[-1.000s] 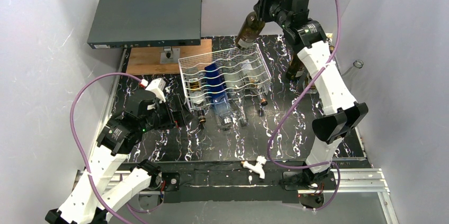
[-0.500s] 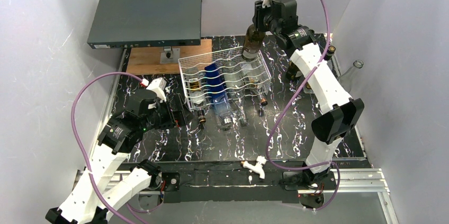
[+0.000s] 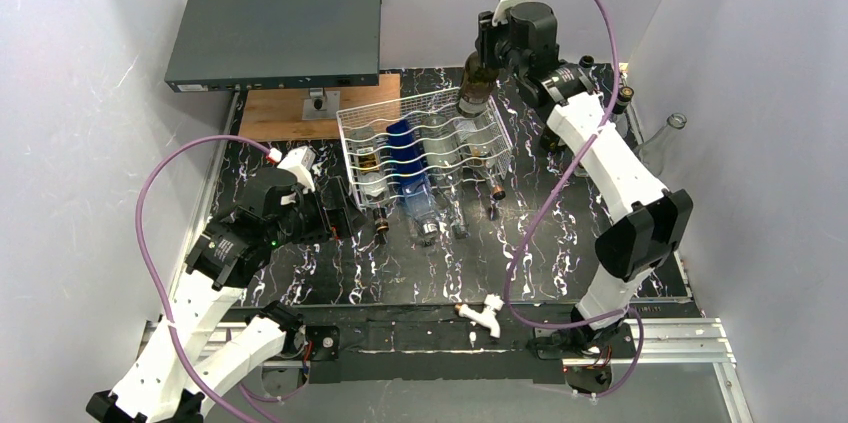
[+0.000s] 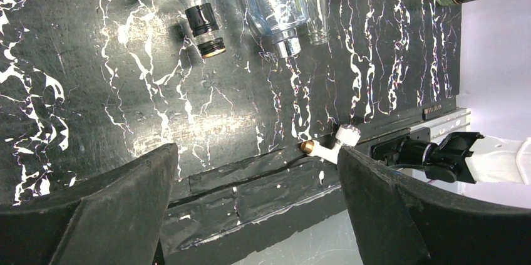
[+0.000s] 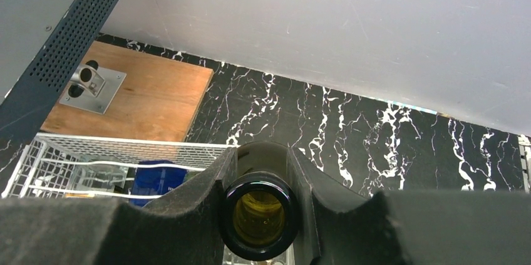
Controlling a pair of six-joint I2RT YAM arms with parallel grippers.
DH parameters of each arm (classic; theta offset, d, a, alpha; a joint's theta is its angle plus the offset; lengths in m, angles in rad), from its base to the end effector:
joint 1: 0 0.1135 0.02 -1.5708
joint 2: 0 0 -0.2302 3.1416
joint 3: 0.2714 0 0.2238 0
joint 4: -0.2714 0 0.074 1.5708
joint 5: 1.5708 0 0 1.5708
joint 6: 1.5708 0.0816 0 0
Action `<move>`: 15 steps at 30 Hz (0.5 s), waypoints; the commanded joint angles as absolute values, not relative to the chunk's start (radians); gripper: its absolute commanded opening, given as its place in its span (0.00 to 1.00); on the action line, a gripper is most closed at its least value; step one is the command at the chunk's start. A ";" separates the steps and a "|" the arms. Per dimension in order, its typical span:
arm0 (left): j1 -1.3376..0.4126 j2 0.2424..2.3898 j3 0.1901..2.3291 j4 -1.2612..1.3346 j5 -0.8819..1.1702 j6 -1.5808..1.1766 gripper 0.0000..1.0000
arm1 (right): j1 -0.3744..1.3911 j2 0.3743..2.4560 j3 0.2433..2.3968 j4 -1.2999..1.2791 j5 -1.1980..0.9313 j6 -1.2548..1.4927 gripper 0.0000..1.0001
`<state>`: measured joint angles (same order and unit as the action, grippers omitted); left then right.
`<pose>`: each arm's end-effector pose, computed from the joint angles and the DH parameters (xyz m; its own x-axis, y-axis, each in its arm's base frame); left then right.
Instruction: Put the wine bottle on the wine rack
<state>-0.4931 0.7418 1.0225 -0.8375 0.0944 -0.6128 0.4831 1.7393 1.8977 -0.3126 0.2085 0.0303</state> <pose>0.1484 -0.0885 0.3044 -0.6924 -0.2779 -0.6658 0.1754 0.8303 -0.5290 0.3745 0.1774 0.4101 -0.1442 -0.0422 -0.9886 -0.2691 0.9631 -0.0018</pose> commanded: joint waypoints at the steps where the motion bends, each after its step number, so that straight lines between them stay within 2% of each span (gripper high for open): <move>1: -0.495 0.740 1.040 -0.836 0.103 -0.598 0.98 | 0.492 1.637 1.829 -0.114 0.233 0.004 0.01; 15: -0.496 0.748 1.034 -0.827 0.107 -0.600 0.98 | 0.524 1.388 1.407 -0.081 0.269 0.019 0.01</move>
